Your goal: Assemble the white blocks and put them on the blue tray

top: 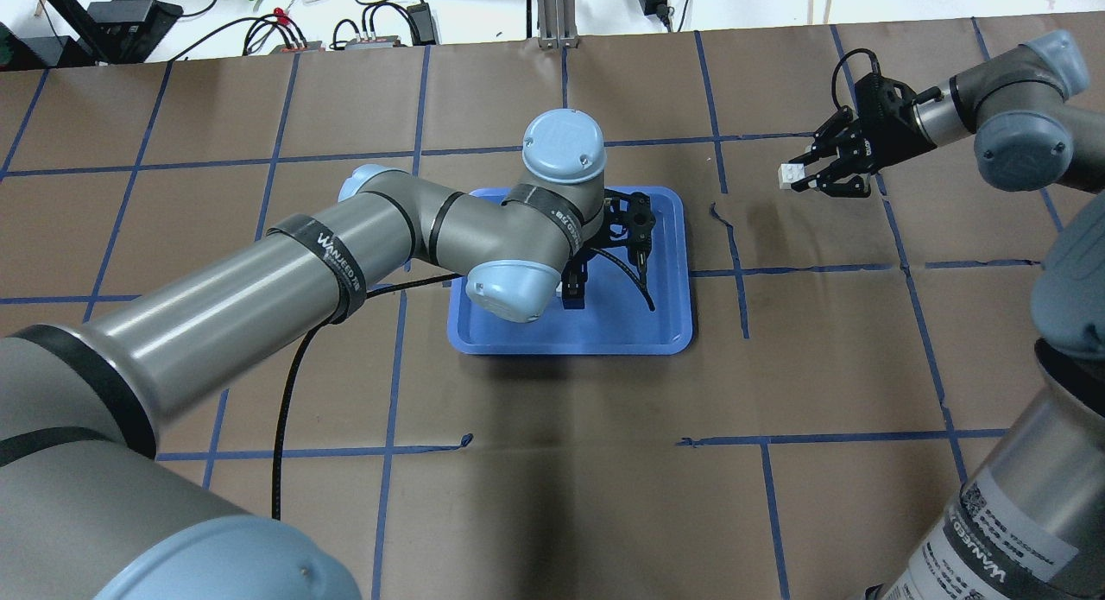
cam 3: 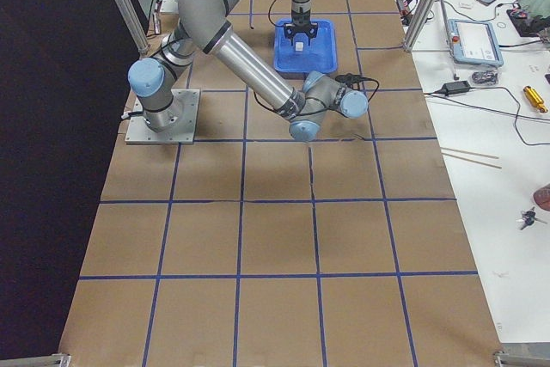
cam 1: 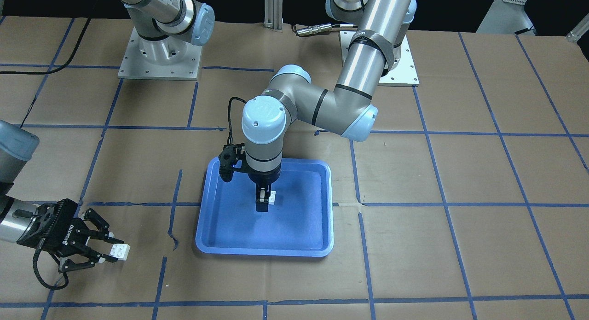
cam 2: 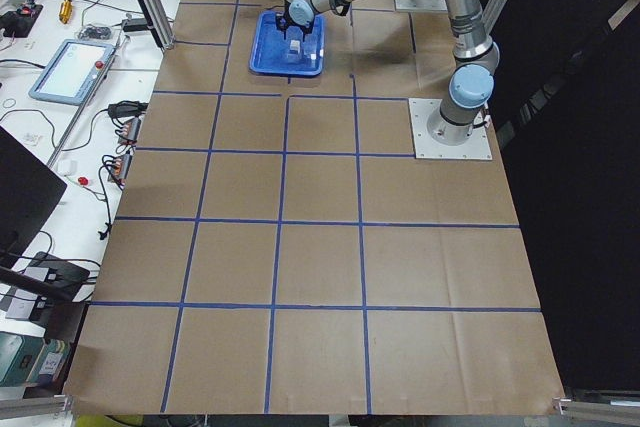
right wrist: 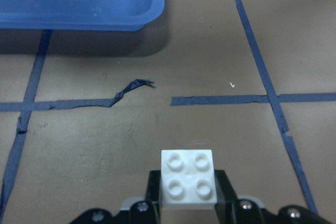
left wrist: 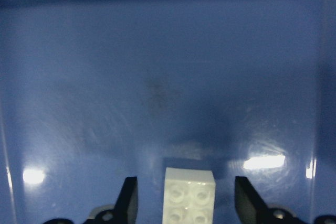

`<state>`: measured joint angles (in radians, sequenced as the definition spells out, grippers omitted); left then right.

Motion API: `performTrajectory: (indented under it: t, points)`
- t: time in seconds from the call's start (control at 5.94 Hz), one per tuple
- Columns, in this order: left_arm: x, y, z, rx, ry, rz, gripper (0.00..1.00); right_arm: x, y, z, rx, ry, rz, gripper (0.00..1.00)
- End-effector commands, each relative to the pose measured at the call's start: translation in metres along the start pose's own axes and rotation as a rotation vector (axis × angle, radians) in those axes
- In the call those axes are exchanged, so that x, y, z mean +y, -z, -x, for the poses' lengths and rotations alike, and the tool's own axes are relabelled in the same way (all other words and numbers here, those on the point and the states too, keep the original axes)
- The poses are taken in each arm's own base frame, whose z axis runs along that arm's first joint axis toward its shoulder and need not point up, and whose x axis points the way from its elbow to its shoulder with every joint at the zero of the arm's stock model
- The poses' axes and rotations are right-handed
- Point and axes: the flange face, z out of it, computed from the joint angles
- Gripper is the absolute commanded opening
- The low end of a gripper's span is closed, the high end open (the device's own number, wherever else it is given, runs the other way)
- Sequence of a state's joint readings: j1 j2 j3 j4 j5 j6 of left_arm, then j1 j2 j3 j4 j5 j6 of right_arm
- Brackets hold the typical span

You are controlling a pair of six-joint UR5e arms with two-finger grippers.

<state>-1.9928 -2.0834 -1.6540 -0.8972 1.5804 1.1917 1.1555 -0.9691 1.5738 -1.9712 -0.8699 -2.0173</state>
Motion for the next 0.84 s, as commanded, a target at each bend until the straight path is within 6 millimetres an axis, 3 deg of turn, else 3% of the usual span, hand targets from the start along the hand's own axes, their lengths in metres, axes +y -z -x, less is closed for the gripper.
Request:
performTrajectory:
  t: [0.0,0.17,0.34,0.5,0.67]
  points:
    - [0.043,0.100,-0.002,-0.012,0.097,0.002,0.99,-0.061,0.034,0.012,-0.024,-0.010,-0.011,0.09]
    - [0.084,0.155,-0.014,0.014,0.178,0.016,0.99,-0.096,0.037,0.024,-0.035,0.025,-0.009,0.09]
    - [0.113,0.196,-0.033,0.047,0.255,0.033,0.99,-0.107,0.004,0.049,-0.086,0.030,-0.028,0.09]
    - [0.144,0.219,-0.037,0.043,0.356,0.054,0.99,-0.131,-0.025,0.068,-0.112,0.065,-0.033,0.09]
    - [0.181,0.229,-0.029,0.030,0.541,0.060,0.99,-0.145,-0.044,0.077,-0.132,0.073,-0.033,0.09]
